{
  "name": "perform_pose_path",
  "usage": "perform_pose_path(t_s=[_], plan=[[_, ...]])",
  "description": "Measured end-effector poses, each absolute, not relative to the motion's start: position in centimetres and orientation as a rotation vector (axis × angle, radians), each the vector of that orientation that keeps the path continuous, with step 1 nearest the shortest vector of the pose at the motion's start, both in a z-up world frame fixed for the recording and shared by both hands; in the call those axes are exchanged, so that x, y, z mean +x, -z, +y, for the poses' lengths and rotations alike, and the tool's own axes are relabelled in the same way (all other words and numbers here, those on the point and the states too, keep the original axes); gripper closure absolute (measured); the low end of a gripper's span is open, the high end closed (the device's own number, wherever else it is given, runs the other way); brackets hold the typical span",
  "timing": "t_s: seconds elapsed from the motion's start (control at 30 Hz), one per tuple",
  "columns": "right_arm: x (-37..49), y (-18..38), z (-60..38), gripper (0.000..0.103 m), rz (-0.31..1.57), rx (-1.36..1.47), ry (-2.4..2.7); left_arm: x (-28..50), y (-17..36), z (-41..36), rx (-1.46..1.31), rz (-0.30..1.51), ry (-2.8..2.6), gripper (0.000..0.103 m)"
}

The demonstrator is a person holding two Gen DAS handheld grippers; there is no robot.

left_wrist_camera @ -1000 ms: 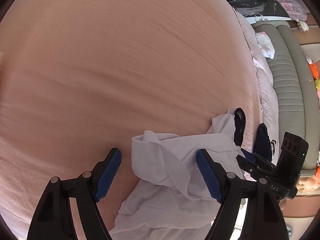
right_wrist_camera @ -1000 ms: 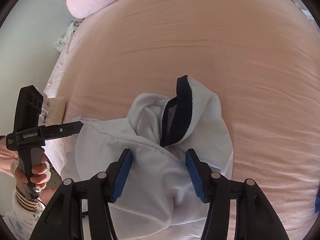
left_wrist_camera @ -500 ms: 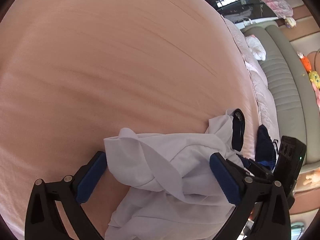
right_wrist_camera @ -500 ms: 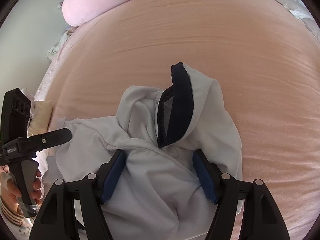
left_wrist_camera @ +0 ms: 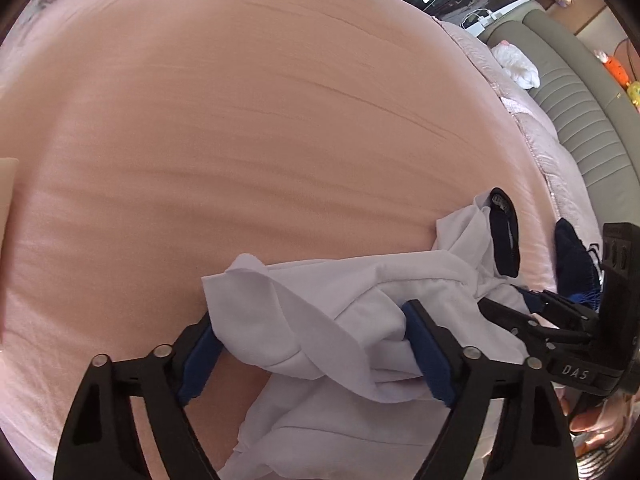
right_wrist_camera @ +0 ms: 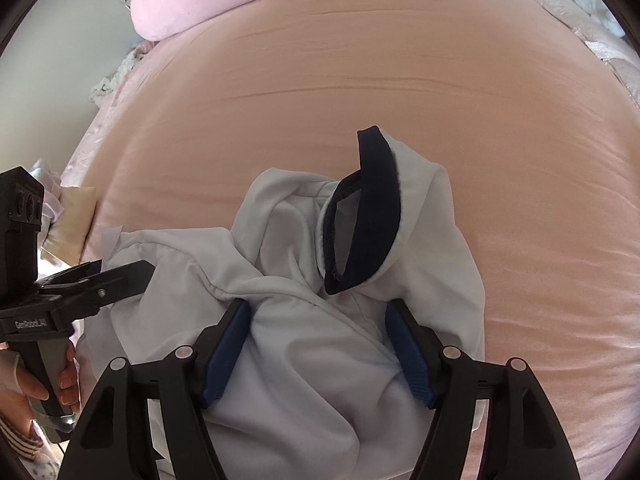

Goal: Fold clothes

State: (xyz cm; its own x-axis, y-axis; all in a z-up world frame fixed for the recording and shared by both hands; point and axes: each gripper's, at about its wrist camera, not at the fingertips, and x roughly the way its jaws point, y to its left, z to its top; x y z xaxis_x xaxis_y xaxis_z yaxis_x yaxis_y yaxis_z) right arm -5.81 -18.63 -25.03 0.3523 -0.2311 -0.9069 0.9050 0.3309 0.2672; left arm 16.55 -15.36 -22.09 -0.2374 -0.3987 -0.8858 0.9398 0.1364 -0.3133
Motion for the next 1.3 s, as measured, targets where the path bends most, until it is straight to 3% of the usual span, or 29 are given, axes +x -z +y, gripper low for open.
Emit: perform_pose_path(t_s=[0.03, 0.1, 0.2, 0.5, 0.77, 1.3], plan=[[-6.0, 24.8, -18.5, 0.048, 0.884, 0.934, 0.889, 16.7, 22.0, -15.2, 0.616, 1.197, 1.423, 0.042], [-6.5, 24.4, -18.1, 0.068, 0.854, 0.960, 0.866, 17.2, 21.9, -14.8, 0.581, 1.222, 1.428, 0.051], [-5.9, 23.3, -17.2, 0.075, 0.863, 0.923, 0.876, 17.7, 21.4, -14.3, 0.505, 1.260, 1.461, 0.064], [-9.5, 20.3, -15.1, 0.086, 0.801, 0.911, 0.884, 17.1, 19.4, -12.4, 0.414, 1.206, 1.585, 0.083], [-8.9, 17.8, -12.7, 0.093, 0.747, 0.902, 0.844, 16.8, 19.0, -12.7, 0.313, 1.276, 1.605, 0.083], [-6.6, 17.8, -9.6, 0.093, 0.742, 0.895, 0.735, 18.2, 17.0, -9.6, 0.382, 1.246, 1.650, 0.082]])
